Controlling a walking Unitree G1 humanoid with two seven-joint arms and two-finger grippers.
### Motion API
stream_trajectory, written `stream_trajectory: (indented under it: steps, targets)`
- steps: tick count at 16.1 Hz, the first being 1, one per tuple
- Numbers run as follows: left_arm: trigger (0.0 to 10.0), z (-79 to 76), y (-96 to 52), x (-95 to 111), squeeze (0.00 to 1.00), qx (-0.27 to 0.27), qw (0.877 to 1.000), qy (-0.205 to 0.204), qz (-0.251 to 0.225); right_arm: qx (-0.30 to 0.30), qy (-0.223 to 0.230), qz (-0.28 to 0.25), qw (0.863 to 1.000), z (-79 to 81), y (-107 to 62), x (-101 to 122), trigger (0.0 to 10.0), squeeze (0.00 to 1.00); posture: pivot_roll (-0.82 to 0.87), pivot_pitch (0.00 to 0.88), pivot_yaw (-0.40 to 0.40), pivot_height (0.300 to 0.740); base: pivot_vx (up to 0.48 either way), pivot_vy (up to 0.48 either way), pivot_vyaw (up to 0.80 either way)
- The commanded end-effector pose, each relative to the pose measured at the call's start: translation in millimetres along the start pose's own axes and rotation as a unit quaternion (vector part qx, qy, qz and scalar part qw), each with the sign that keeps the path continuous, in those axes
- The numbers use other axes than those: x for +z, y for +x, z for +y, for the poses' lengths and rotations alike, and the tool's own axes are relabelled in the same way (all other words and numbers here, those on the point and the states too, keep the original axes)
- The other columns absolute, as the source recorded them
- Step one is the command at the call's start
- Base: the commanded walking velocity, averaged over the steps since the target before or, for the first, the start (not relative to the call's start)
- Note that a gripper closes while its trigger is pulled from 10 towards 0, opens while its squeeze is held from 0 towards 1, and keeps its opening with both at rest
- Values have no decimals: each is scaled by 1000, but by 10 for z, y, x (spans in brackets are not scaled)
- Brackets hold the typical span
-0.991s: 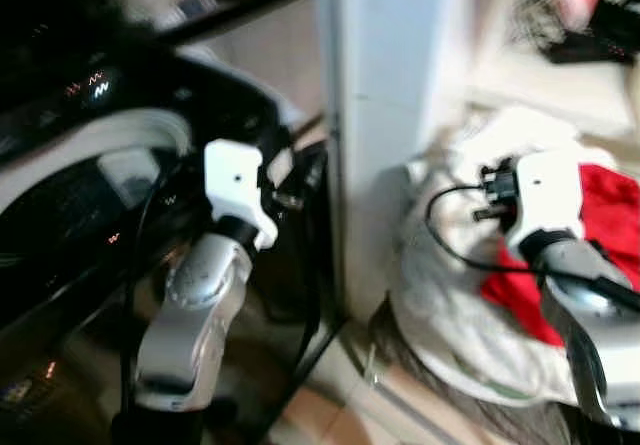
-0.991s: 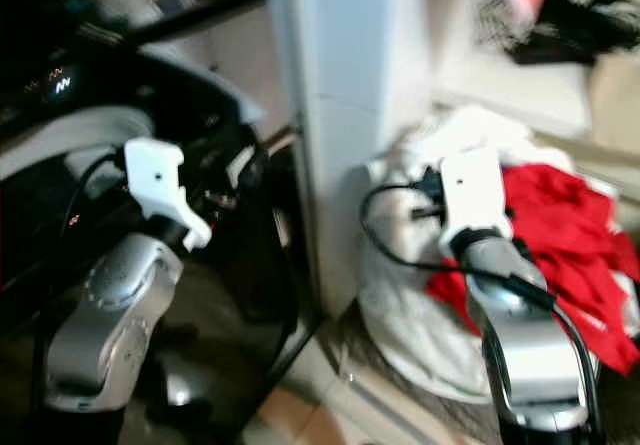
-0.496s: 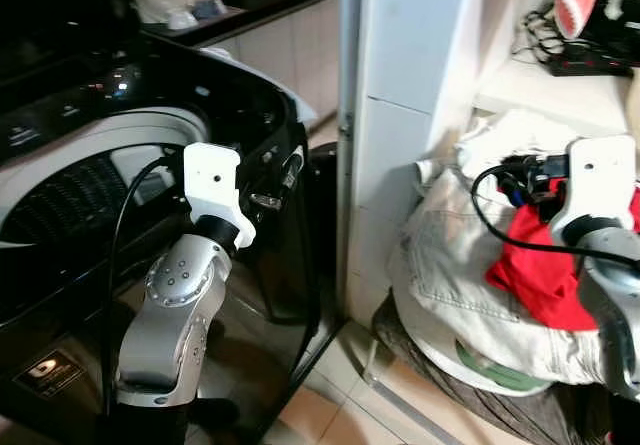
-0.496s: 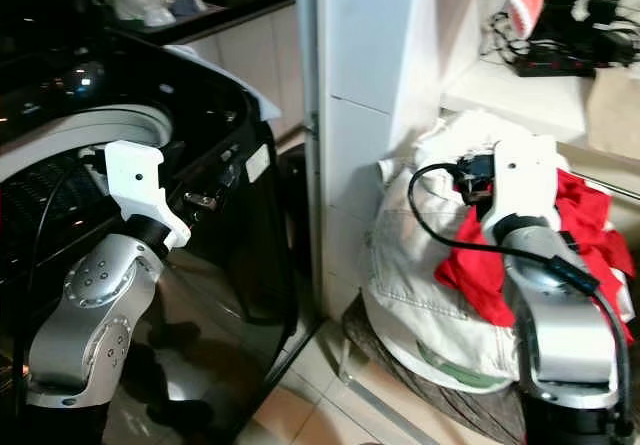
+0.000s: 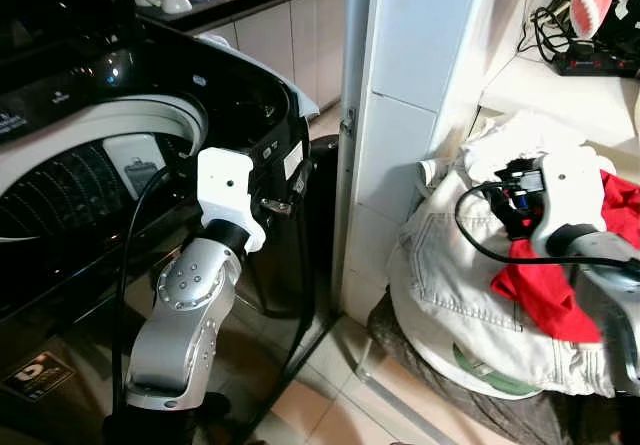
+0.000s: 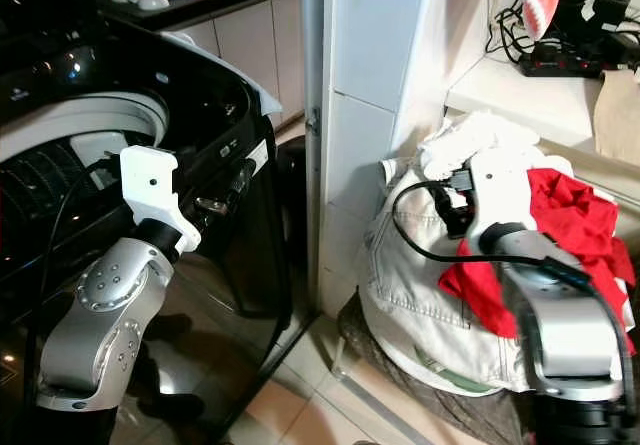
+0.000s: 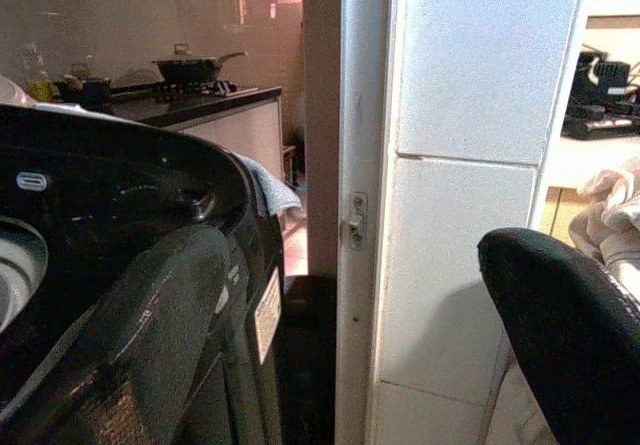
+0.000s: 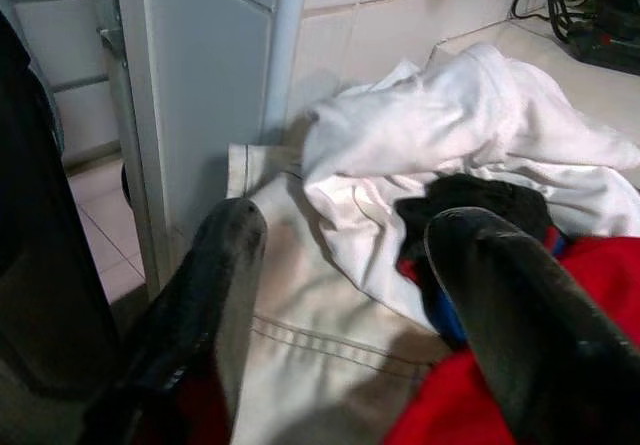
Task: Clothes washing
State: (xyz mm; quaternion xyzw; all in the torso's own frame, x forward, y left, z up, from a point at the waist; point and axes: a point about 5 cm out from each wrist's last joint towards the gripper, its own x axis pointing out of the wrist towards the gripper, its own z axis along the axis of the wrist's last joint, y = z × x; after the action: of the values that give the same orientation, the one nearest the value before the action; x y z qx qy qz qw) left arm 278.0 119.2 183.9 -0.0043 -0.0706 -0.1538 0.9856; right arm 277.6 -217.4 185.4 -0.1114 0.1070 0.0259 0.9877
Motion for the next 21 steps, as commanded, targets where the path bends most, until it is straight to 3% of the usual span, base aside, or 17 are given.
stream_trajectory:
  steps: [1,2,4,9,15,18,19,20,21]
  targets:
    - [10000,-4,5,45,0,3,1000,9,-10,-4,15,-30,999,76,5,95,10000,698,-131,0,12,740,0,0,0]
    - [10000,-12,-4,41,0,-2,1000,13,-7,1,33,-39,999,155,-16,103,10000,0,-132,0,21,740,0,0,0]
    - [10000,-16,-5,55,0,-9,1000,10,-12,13,57,-32,998,279,-71,49,10000,0,-133,0,29,740,0,0,0]
    - [10000,-15,28,93,0,-14,1000,-7,-24,8,63,-35,997,287,-115,49,10000,0,-142,2,52,740,288,0,-710]
    - [10000,132,-1,69,0,36,999,-3,-11,43,29,-30,998,327,-110,54,10000,0,-132,9,47,740,54,0,0]
    - [10000,134,-24,52,0,41,999,-8,-7,38,7,-16,999,293,-99,31,10000,0,-124,9,36,740,0,0,0]
    - [10000,124,-29,37,0,41,999,-14,-4,36,-1,-15,999,273,-95,32,10000,435,-125,8,34,740,0,0,0]
    - [10000,118,-33,17,0,41,999,-15,1,35,-9,-14,999,250,-94,42,10000,1000,-126,7,32,740,0,0,0]
    - [10000,115,-37,-1,0,42,999,-10,6,34,-11,-10,999,228,-95,49,10000,1000,-128,5,28,740,0,0,0]
